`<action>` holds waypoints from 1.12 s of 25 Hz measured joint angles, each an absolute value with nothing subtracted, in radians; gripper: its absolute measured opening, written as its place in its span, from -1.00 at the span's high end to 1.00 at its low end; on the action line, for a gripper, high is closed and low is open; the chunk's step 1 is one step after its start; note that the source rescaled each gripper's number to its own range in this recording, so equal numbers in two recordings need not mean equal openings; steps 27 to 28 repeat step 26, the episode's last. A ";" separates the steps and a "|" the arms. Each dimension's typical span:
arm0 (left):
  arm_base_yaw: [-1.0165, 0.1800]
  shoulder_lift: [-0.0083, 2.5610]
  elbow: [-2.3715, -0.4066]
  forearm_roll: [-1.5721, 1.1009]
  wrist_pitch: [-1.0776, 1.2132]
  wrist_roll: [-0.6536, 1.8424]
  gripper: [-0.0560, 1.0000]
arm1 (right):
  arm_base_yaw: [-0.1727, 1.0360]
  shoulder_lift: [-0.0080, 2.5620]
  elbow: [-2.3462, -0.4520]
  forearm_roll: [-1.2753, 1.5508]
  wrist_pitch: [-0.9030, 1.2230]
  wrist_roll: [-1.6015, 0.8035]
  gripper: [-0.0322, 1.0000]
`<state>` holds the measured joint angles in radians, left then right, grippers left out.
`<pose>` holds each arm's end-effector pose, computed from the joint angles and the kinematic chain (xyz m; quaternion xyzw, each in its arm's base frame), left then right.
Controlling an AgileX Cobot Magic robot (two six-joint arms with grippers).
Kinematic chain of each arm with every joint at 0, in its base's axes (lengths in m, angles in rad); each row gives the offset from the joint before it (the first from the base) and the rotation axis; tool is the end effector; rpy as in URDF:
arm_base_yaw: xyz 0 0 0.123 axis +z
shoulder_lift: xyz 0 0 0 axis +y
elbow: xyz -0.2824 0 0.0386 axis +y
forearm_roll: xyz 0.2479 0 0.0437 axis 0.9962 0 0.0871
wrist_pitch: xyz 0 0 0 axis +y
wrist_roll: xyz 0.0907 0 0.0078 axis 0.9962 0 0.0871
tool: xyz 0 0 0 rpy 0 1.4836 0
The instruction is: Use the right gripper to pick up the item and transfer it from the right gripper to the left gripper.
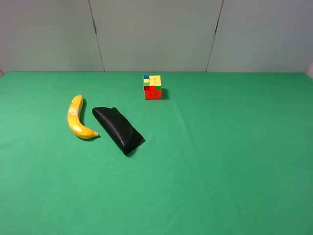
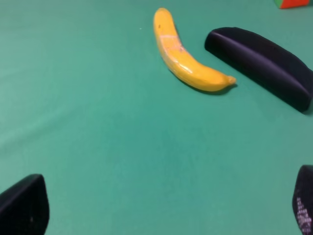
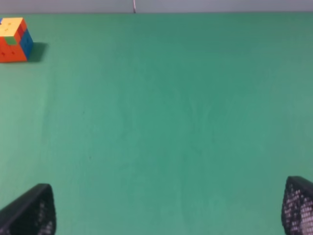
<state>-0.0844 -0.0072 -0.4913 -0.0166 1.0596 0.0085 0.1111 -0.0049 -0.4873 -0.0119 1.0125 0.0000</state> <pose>-0.0050 -0.0009 0.2748 0.0399 0.8524 -0.0281 0.5207 -0.0021 -0.0012 0.2776 -0.0467 0.8412 0.0240 0.5382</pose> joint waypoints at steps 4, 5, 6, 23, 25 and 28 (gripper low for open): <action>-0.086 -0.007 -0.491 -0.017 1.060 0.009 -1.00 | 0.111 -0.005 -0.487 -0.012 1.013 0.000 -1.00; -0.086 -0.007 -0.491 -0.017 1.060 0.009 -1.00 | 0.111 -0.005 -0.487 -0.012 1.013 0.000 -1.00; -0.087 -0.007 -0.491 -0.017 1.060 0.009 -1.00 | 0.111 -0.005 -0.487 -0.012 1.013 0.000 -1.00; -0.087 -0.007 -0.491 -0.017 1.060 0.009 -1.00 | 0.111 -0.005 -0.487 -0.012 1.011 0.000 -1.00; -0.087 -0.007 -0.491 -0.017 1.060 0.009 -1.00 | 0.111 -0.005 -0.487 -0.012 1.011 0.000 -1.00; -0.087 -0.007 -0.491 -0.017 1.060 0.009 -1.00 | 0.111 -0.005 -0.487 -0.012 1.011 0.000 -1.00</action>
